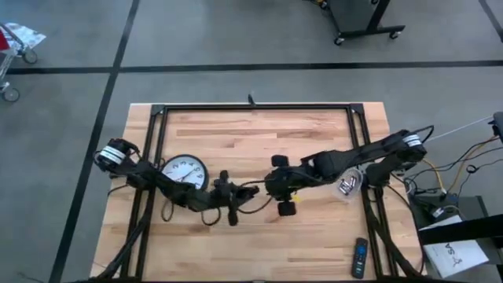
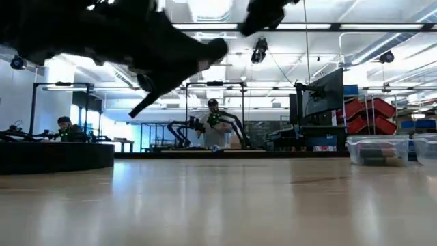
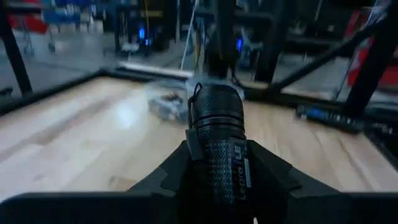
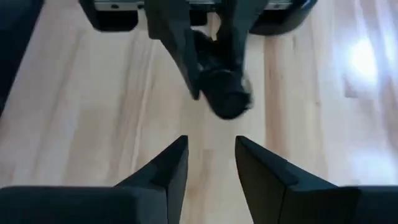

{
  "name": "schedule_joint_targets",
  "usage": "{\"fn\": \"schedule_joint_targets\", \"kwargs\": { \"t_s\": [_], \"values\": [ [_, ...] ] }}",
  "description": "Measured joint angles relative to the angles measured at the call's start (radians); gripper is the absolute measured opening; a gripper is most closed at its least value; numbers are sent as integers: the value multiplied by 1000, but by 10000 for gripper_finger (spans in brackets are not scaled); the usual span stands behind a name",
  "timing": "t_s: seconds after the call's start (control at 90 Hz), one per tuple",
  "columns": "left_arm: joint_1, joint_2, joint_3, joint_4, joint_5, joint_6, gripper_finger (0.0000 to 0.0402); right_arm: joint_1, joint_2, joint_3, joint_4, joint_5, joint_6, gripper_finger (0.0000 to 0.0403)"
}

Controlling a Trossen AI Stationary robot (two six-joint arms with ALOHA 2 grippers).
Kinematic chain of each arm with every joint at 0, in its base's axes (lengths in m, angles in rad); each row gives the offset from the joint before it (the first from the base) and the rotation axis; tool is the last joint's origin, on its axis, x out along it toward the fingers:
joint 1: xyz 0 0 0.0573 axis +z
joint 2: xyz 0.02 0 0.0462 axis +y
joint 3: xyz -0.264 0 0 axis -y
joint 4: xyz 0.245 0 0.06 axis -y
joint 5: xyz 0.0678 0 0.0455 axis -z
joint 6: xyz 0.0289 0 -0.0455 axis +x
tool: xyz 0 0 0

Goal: Insert battery
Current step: Open the black flashlight battery compartment

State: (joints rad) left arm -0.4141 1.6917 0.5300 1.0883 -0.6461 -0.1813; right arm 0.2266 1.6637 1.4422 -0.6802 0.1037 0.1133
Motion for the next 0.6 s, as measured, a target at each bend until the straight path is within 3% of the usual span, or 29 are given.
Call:
{"fn": "schedule_joint_targets", "kwargs": {
  "t_s": [0.167, 0.344, 0.6],
  "values": [
    [2, 30, -61, 97, -19, -1, 96, -5, 84, 34, 41, -1, 52, 175],
    [6, 125, -47, 199, -12, 15, 96, -5, 137, 106, 42, -3, 69, 216],
    [38, 301, -6, 359, 8, 37, 98, -6, 139, 154, 39, 1, 179, 224]
  ]
}}
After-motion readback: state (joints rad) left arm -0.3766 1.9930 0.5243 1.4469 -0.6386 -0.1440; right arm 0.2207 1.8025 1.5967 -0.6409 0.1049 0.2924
